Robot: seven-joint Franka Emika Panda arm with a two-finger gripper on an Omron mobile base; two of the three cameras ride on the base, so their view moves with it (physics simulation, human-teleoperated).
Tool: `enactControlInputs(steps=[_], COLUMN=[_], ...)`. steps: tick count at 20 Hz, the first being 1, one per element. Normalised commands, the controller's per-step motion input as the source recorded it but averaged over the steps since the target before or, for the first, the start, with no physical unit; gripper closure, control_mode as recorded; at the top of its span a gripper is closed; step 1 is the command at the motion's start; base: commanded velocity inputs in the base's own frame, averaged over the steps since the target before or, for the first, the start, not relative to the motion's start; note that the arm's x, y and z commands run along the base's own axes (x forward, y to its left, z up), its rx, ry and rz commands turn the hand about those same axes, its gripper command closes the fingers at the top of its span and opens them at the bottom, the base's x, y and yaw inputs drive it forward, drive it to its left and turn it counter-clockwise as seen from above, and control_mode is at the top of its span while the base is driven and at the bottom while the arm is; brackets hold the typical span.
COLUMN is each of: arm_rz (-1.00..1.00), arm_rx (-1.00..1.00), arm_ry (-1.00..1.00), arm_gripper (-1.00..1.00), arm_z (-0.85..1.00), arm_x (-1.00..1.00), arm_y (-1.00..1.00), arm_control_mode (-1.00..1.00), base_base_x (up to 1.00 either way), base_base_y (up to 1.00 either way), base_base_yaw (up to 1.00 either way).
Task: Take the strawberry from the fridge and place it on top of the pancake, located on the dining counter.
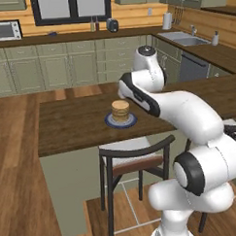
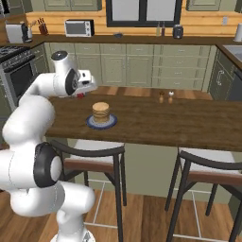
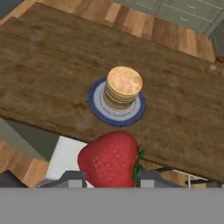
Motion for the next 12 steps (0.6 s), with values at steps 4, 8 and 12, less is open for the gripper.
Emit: enactControlInputs(steps=[4,8,12], arm_rz=[-0.01,-0.07,-0.18], arm_rx=[0.2,0.02,0.0], arm_ry=[0.0,0.0,0.04], arm_gripper=[1.0,1.0,1.0], arm_z=[-0.53,-0.51,-0.05], arm_x=[0.81,0.61,0.54], arm_y=[-0.01,0.0,0.0], arm_control_mode=[-1.0,-1.0,-1.0], base_base_x=[0.0,0.0,0.0], base_base_y=[0.0,0.0,0.0], base_base_yaw=[0.0,0.0,0.0])
